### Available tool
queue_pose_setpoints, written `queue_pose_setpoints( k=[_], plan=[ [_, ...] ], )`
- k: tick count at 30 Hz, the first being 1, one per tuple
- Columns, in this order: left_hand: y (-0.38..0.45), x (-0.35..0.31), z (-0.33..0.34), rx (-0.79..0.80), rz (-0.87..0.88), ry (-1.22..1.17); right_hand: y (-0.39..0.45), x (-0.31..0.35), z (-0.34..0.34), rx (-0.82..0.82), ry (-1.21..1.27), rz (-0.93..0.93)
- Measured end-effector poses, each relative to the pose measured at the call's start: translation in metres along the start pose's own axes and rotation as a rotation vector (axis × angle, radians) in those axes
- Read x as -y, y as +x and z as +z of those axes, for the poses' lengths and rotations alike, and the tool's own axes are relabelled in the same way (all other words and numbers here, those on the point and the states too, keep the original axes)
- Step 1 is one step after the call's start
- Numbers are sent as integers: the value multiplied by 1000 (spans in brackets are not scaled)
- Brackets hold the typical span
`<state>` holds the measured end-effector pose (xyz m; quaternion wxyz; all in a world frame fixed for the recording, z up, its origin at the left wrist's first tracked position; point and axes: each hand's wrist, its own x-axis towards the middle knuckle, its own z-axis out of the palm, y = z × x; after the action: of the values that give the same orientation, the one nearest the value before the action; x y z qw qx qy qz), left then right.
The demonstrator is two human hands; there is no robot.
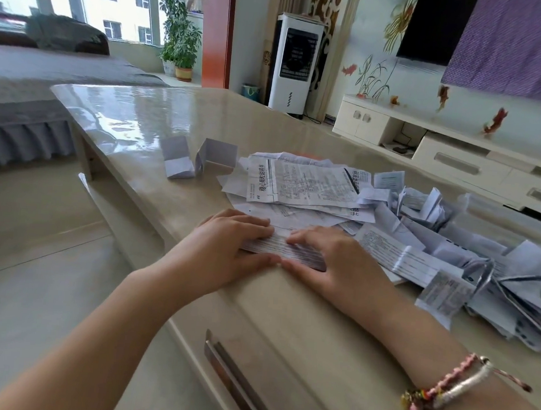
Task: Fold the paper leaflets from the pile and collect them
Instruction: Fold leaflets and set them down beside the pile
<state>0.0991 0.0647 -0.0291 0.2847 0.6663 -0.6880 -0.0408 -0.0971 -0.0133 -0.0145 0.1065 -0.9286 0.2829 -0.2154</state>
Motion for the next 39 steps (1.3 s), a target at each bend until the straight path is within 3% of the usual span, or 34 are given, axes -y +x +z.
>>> queue_pose_setpoints(
  k=[7, 12, 21, 31, 39],
  plan=[
    [2, 4, -6, -12, 43, 45, -2, -1, -5, 30, -46, -21],
    [1, 2, -10, -71, 191, 91, -4, 0, -5, 19, -54, -18],
    [7, 11, 2, -75, 107, -167, 0, -7, -3, 61, 85, 46],
    [15, 7, 2, -148, 66, -174, 4, -9, -3, 56, 110, 59],
    [17, 8, -8, 11, 43, -275, 11, -12, 0, 48, 94, 50]
  ],
)
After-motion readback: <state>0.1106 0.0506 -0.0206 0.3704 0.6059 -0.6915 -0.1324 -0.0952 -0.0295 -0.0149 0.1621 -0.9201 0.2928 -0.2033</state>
